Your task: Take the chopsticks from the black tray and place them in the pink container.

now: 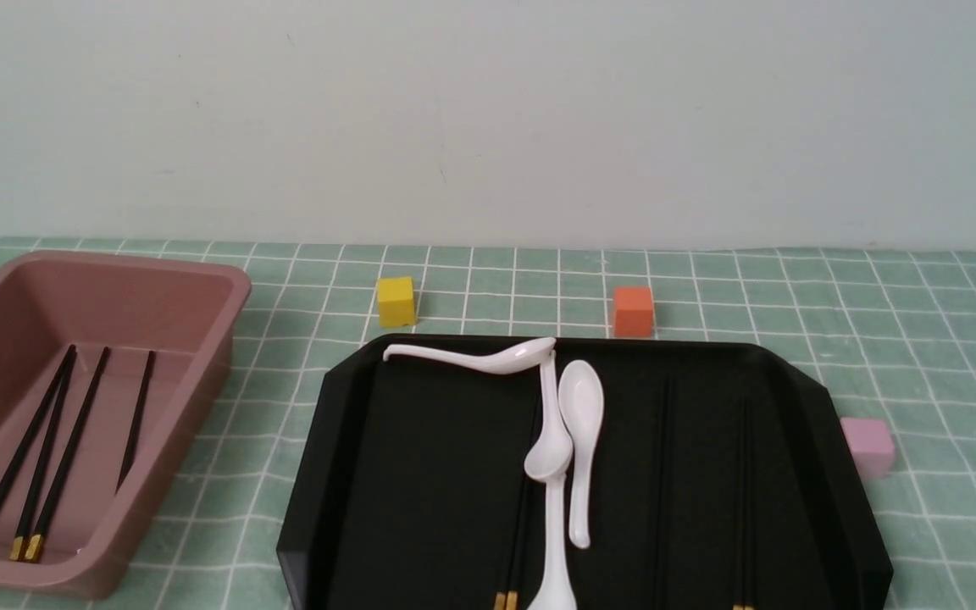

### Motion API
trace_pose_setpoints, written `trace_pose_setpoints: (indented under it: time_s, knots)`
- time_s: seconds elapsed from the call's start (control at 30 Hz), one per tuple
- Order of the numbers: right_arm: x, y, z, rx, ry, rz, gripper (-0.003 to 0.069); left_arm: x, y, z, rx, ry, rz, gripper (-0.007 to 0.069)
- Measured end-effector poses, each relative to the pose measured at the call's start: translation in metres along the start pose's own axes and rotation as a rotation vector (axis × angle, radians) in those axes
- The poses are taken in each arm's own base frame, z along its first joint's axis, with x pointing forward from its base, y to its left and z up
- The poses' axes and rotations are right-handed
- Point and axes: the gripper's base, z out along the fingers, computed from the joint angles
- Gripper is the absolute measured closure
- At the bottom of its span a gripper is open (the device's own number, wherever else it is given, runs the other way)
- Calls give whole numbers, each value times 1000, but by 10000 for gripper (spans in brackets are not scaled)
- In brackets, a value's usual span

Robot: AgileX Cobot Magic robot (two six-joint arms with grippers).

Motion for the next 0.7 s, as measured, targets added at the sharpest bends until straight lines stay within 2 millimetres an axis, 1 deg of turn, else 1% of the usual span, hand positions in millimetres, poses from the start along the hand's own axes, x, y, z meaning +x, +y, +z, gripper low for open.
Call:
trace_pose_setpoints:
  time_s: [0.7]
  knots:
    - [0,0,0,0,0,0,419,0,-1,0,22,7,6,598]
